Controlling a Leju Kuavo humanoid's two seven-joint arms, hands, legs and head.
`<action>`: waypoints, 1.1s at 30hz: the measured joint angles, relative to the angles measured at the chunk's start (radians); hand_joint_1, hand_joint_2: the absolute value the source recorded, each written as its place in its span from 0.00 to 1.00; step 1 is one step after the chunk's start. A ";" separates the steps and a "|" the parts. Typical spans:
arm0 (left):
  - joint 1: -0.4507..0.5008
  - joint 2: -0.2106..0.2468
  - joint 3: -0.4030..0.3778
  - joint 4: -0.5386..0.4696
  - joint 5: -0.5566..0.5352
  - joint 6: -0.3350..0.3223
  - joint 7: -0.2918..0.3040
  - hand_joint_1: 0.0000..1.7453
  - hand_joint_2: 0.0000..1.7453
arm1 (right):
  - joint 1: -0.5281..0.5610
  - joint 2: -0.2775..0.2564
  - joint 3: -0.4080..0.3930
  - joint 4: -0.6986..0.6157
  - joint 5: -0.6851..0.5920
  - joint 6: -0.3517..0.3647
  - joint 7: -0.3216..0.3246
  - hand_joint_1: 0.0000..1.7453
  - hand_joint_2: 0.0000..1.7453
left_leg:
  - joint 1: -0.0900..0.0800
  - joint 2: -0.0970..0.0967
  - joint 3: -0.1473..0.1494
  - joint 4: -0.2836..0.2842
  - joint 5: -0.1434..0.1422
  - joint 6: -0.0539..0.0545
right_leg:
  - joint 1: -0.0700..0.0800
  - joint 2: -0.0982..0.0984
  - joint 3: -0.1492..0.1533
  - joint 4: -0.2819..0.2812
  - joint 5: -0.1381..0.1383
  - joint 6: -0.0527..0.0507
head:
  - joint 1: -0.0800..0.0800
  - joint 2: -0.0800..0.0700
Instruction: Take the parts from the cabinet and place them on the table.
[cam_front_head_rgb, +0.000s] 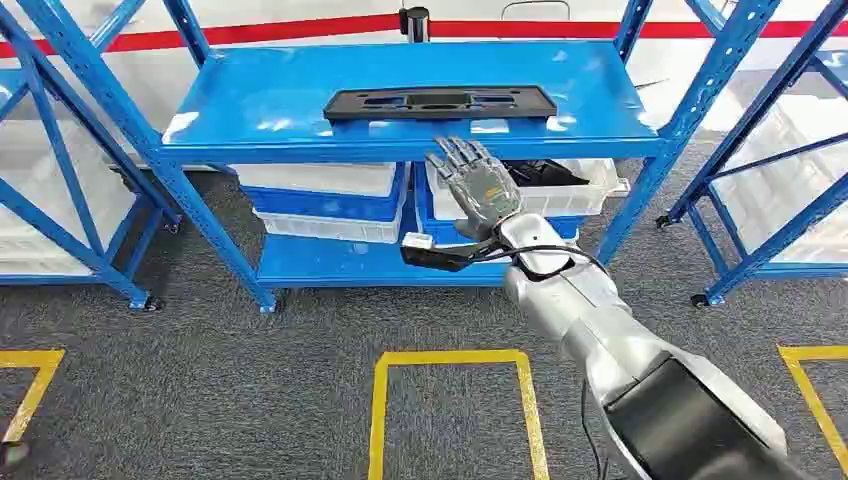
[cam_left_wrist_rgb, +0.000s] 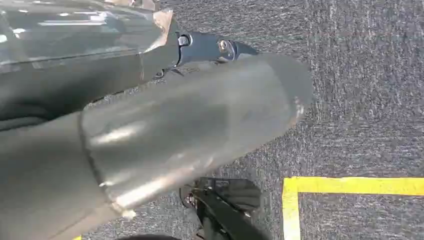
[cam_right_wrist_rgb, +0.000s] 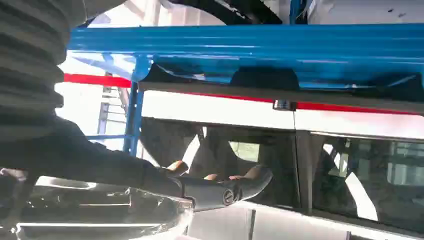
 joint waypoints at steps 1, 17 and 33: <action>0.000 0.000 0.000 0.000 0.000 0.000 0.000 0.00 0.00 | 0.002 0.000 -0.001 0.000 0.000 0.000 0.000 0.00 1.00 | 0.003 0.000 -0.001 -0.027 0.036 0.000 | 0.000 0.002 0.006 0.000 -0.004 0.001 | -0.001 0.000; -0.002 0.000 0.006 0.003 -0.002 0.000 -0.005 0.00 0.00 | 0.011 0.018 -0.025 0.006 0.048 -0.001 -0.001 0.00 1.00 | -0.007 -0.009 0.160 -0.332 0.155 0.059 | 0.013 0.001 -0.153 0.268 -0.085 0.044 | 0.002 0.000; -0.001 0.001 0.016 0.005 -0.005 -0.001 -0.011 0.00 0.00 | 0.013 0.047 -0.044 0.007 0.060 -0.002 -0.001 0.00 1.00 | 0.008 -0.003 0.026 -0.142 0.134 -0.005 | 0.007 0.006 0.038 -0.002 -0.030 -0.004 | -0.006 0.000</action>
